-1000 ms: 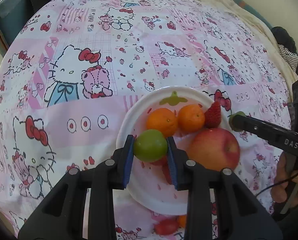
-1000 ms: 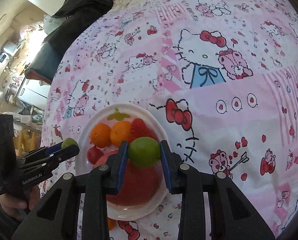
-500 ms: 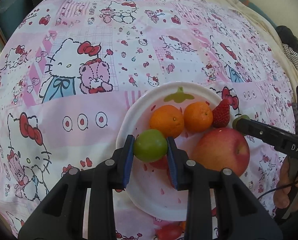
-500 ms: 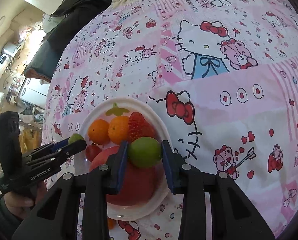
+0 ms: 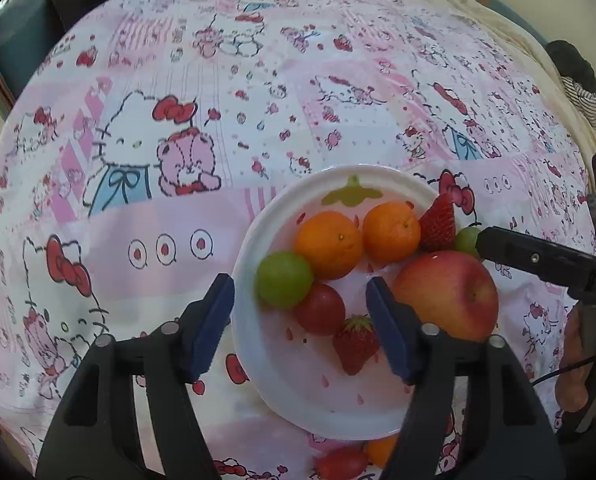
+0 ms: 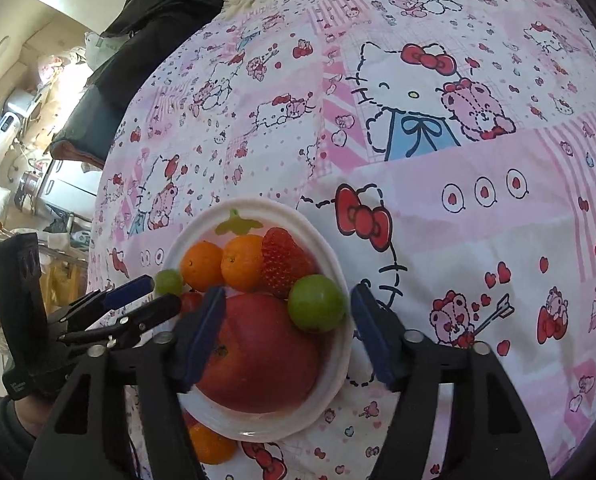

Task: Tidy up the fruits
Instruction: 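Open both grippers to drop the limes onto the plate, then withdraw both grippers from the plate toward the last tomato and mandarin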

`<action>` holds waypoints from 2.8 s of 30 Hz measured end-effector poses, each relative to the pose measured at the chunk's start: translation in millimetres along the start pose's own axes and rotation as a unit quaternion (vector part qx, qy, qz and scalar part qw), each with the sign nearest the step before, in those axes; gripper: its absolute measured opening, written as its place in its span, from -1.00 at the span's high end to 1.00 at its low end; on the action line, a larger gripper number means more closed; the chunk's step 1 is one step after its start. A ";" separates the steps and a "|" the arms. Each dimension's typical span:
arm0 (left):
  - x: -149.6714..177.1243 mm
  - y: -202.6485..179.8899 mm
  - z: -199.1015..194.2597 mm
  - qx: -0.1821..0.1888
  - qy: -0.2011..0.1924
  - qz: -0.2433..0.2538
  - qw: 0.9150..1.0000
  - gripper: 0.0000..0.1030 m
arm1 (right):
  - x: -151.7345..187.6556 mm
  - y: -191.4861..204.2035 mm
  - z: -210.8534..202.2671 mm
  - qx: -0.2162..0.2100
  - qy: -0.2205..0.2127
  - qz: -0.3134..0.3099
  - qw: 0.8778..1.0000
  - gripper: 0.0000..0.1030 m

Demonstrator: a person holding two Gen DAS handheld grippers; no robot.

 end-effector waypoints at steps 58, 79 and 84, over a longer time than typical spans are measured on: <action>111.1 11.9 -78.4 -0.032 -0.026 -0.115 0.993 -0.39 | 111.2 -11.8 -94.4 0.026 -0.026 0.072 0.997 -0.47; 129.2 -17.6 -17.0 0.062 0.055 -0.126 0.988 0.43 | 111.7 -15.0 -77.8 0.043 -0.009 0.067 0.997 -0.47; 123.2 -15.9 -26.7 0.068 0.049 -0.133 0.988 0.67 | 112.2 -16.5 -77.9 0.045 -0.008 0.069 0.997 -0.47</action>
Point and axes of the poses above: each gripper's, at about its wrist camera, not at the fingertips, and z roughly the way its jaws point, y to its left, x to its underside, the point moved 7 cm from there along z, roughly the way its jaws point, and after that the axes turned 13 degrees about x, right-handed, at the moved point
